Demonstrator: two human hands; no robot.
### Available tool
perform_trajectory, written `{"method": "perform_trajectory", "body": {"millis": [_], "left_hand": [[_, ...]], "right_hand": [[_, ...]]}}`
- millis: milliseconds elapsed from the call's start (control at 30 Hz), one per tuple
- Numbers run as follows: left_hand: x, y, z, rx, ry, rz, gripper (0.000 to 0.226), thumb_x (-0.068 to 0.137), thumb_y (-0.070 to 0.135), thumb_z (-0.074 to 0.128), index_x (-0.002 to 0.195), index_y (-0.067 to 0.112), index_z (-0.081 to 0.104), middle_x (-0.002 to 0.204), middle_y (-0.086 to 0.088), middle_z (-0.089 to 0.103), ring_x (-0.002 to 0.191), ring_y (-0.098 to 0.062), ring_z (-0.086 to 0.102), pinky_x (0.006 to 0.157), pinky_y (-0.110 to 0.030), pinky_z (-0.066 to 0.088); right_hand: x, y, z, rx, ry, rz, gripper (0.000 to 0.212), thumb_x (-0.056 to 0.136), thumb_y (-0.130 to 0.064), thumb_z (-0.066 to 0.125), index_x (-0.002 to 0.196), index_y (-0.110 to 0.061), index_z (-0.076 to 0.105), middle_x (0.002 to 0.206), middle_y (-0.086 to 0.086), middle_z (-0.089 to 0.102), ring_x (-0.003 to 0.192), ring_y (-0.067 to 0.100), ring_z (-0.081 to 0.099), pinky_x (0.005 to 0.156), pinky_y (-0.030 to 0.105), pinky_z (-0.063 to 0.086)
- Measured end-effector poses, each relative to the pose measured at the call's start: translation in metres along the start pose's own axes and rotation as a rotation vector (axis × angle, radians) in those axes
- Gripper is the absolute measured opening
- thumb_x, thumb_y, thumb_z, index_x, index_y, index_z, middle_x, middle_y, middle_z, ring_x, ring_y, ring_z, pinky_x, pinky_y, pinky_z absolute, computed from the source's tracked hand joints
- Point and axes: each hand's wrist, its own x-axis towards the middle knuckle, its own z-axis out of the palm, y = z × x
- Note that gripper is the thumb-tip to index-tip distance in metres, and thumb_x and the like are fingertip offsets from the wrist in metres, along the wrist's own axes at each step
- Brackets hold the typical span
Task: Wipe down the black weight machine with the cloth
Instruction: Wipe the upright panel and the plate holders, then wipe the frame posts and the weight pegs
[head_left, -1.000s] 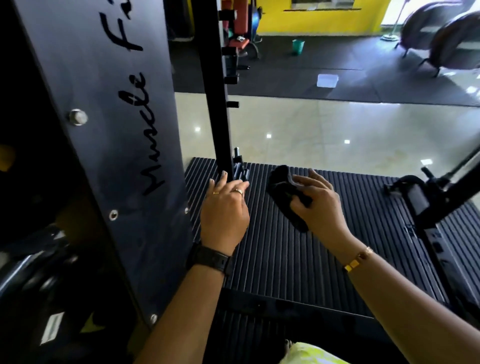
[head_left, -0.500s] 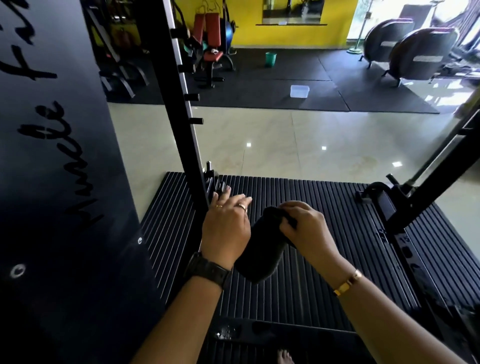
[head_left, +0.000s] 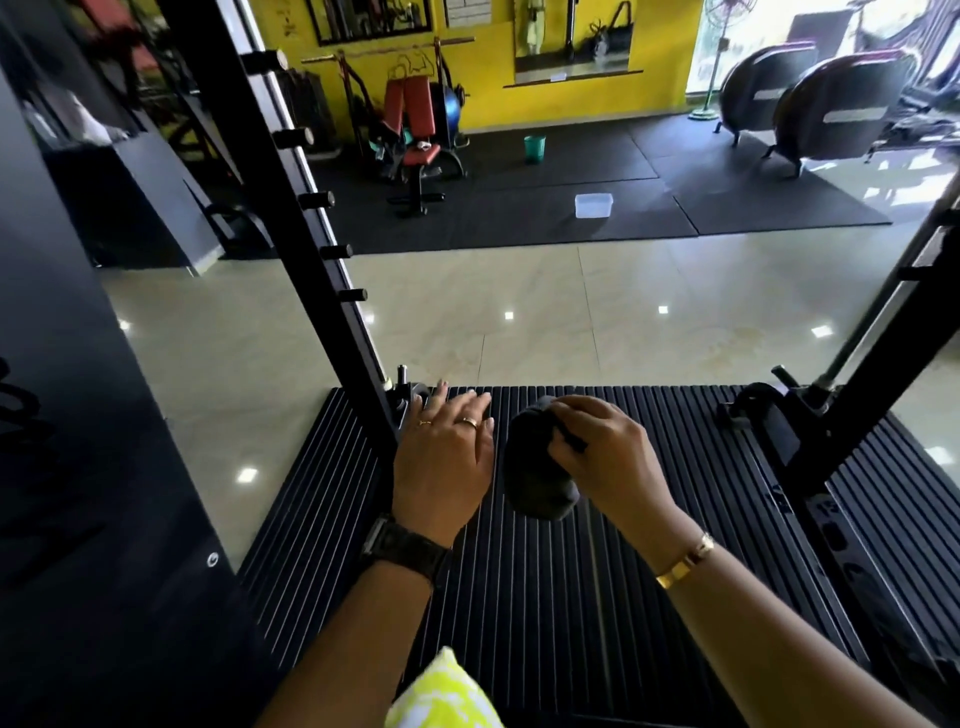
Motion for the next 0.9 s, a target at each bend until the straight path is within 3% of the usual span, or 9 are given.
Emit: {"method": "perform_trajectory", "body": {"millis": [167,267,433,567,667,900], "left_hand": [[0.022,0.015,0.007,-0.002,0.034,0.026,0.053,0.093,0.035,0.028,0.118,0.011,0.069,0.121,-0.008,0.068,0.127,-0.032,0.053,0.108,-0.05,0.036],[0.037,0.024,0.015,-0.003,0.027,0.062,0.049,0.091,0.032,0.033,0.114,0.011,0.071,0.117,-0.008,0.07,0.123,-0.032,0.057,0.105,-0.049,0.039],[0.064,0.037,0.032,-0.038,0.001,0.111,0.06,0.09,0.037,0.022,0.125,0.013,0.066,0.13,-0.006,0.063,0.134,-0.028,0.046,0.113,-0.039,0.016],[0.097,0.04,0.047,-0.074,0.006,0.146,0.06,0.094,0.038,0.019,0.132,0.015,0.059,0.138,-0.004,0.057,0.14,-0.025,0.039,0.115,-0.034,0.007],[0.126,0.036,0.064,-0.114,0.003,0.144,0.051,0.095,0.03,0.03,0.135,0.015,0.057,0.141,-0.005,0.054,0.142,-0.025,0.034,0.117,-0.033,0.006],[0.204,0.004,0.119,-0.154,-0.047,0.11,0.043,0.102,0.026,0.034,0.139,0.016,0.052,0.146,-0.004,0.049,0.145,-0.024,0.028,0.119,-0.034,0.004]], "right_hand": [[0.012,0.021,-0.011,0.045,0.037,-0.039,0.024,0.074,0.002,0.075,0.099,0.001,0.074,0.097,0.016,0.072,0.079,0.032,0.07,0.07,0.043,0.06],[0.017,0.033,-0.013,0.021,0.084,-0.036,0.023,0.074,-0.005,0.068,0.095,0.0,0.075,0.094,0.014,0.072,0.077,0.031,0.07,0.069,0.041,0.06],[0.029,0.054,-0.011,-0.043,0.117,-0.045,0.023,0.07,-0.001,0.074,0.093,0.001,0.075,0.092,0.014,0.072,0.075,0.031,0.07,0.065,0.041,0.061],[0.05,0.075,-0.008,-0.093,0.124,-0.03,0.026,0.069,0.004,0.079,0.094,0.001,0.074,0.094,0.014,0.072,0.076,0.031,0.07,0.065,0.042,0.061],[0.07,0.094,-0.002,-0.12,0.122,-0.023,0.027,0.068,0.006,0.078,0.094,0.003,0.074,0.094,0.016,0.072,0.076,0.032,0.07,0.068,0.041,0.06],[0.13,0.155,0.044,-0.139,0.06,0.025,0.03,0.067,0.007,0.079,0.096,0.003,0.073,0.095,0.018,0.071,0.077,0.035,0.07,0.069,0.043,0.059]]}}
